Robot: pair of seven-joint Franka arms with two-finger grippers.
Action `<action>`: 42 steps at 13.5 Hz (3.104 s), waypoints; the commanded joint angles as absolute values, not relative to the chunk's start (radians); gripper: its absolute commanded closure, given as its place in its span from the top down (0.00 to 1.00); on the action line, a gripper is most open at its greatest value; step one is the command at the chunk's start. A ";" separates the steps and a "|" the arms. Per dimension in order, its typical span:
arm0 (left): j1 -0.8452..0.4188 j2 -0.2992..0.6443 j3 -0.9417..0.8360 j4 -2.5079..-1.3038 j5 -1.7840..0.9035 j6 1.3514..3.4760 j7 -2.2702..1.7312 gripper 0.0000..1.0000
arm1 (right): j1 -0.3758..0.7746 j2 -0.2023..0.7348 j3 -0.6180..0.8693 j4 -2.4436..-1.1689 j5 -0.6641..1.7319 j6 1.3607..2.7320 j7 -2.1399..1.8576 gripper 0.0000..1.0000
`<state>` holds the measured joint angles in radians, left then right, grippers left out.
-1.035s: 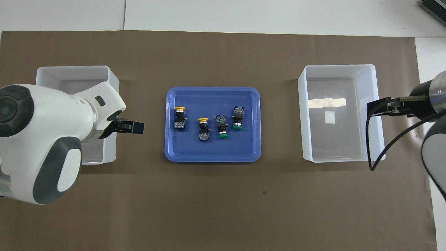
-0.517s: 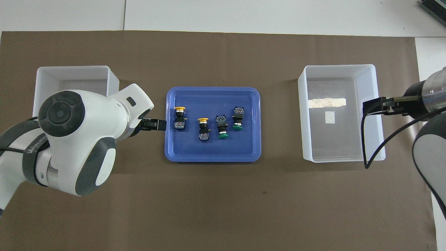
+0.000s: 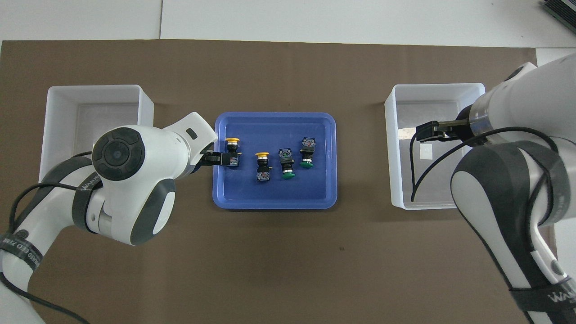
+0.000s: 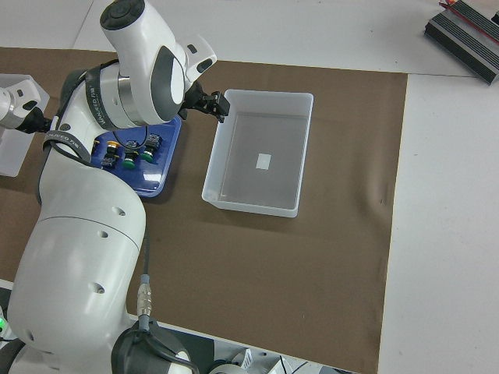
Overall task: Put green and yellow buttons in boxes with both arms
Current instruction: 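Grasp the yellow button with the left gripper while the right gripper grasps green, then lift the yellow button with the left gripper while the right gripper lifts green, then drop the yellow button with the left gripper while the right gripper drops green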
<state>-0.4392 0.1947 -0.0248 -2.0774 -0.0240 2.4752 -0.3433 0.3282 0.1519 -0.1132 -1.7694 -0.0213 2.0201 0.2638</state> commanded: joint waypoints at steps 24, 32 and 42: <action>-0.402 0.123 0.002 -2.049 -0.006 2.418 -0.433 0.00 | 0.574 0.480 -0.094 -1.773 0.104 2.433 0.488 0.73; -0.168 0.138 -0.002 -1.967 -0.002 2.407 -0.093 0.00 | 0.575 0.506 -0.094 -1.782 0.103 2.465 0.485 0.14; 0.025 0.236 -0.002 -1.991 -0.003 2.482 0.245 0.00 | 0.346 0.235 -0.097 -1.713 0.109 2.169 0.273 0.00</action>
<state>0.0128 0.1973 0.0102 -1.9771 -0.0207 2.4387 0.2261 0.4303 0.2693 -0.1074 -1.6768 0.0959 2.1763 0.4111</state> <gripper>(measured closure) 0.590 0.573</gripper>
